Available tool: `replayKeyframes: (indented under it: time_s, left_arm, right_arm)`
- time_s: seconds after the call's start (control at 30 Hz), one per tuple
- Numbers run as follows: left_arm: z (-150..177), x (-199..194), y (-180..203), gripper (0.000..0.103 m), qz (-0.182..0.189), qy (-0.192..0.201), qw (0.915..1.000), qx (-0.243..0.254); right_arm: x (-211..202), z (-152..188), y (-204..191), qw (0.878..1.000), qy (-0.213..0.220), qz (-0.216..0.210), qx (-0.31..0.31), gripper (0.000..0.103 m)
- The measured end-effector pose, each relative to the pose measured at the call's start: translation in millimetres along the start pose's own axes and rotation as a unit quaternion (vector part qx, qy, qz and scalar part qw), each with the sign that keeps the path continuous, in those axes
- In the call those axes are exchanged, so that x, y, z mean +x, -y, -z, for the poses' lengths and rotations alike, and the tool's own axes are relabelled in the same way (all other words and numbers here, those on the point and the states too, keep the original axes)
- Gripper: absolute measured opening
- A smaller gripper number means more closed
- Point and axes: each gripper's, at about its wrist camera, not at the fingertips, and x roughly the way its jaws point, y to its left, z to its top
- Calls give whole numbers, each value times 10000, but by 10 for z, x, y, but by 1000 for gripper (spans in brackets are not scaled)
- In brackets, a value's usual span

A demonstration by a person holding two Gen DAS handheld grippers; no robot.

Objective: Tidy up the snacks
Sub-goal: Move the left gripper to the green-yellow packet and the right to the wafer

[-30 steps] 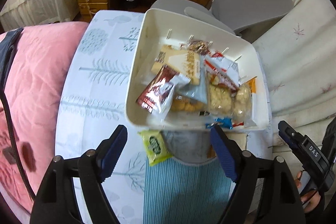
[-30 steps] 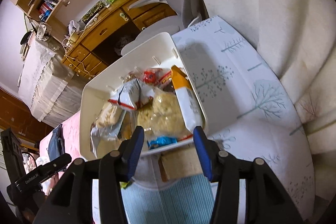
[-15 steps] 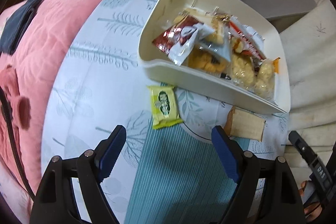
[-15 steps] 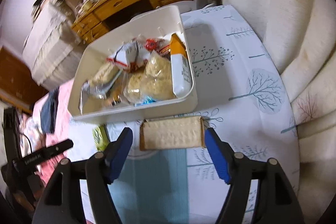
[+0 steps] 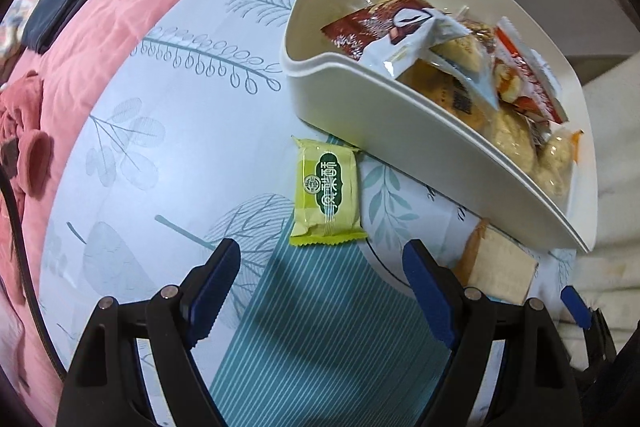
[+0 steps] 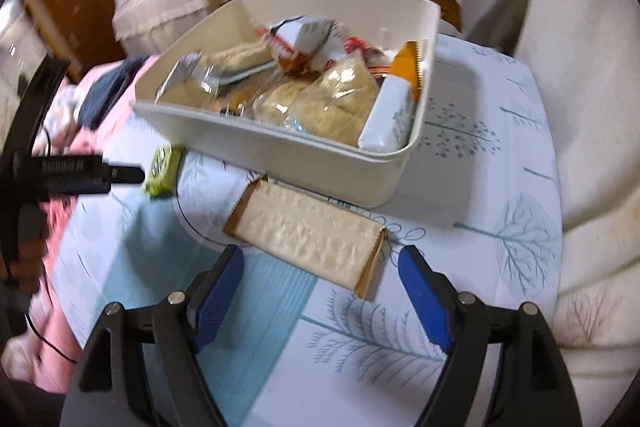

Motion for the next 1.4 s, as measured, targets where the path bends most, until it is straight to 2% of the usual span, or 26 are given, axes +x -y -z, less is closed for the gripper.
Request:
replayKeyframes:
  time_s: [0.27,0.47,0.77,1.03,1.13,1.4]
  left_arm:
    - [-113,204,42,82,-179,-29,9996,-207]
    - [-187,317,21,82,-268,-103,9988,-403]
    - [-214,399,93,68,-373,-128,9985,-375]
    - [-239,363,86,40,-491,-40,9980,-402]
    - [-225,354,82,36,-467,-18,9981,-405]
    - [-121,281,166,35,-348,-64,9988,-348]
  right_arm:
    - [233,30,76,9980,35,-123,-611,80]
    - [364,63,2,9911,128,-315,-1284,82]
    - [497,60,-99,9860,120,-357,-1624,83]
    - [607,43,-186,9832,69,-312,-1795,97]
    - [644,57,-240,9812,27,-198,-1918,98]
    - [694,15,-337,9827,-226,113,-1836,97]
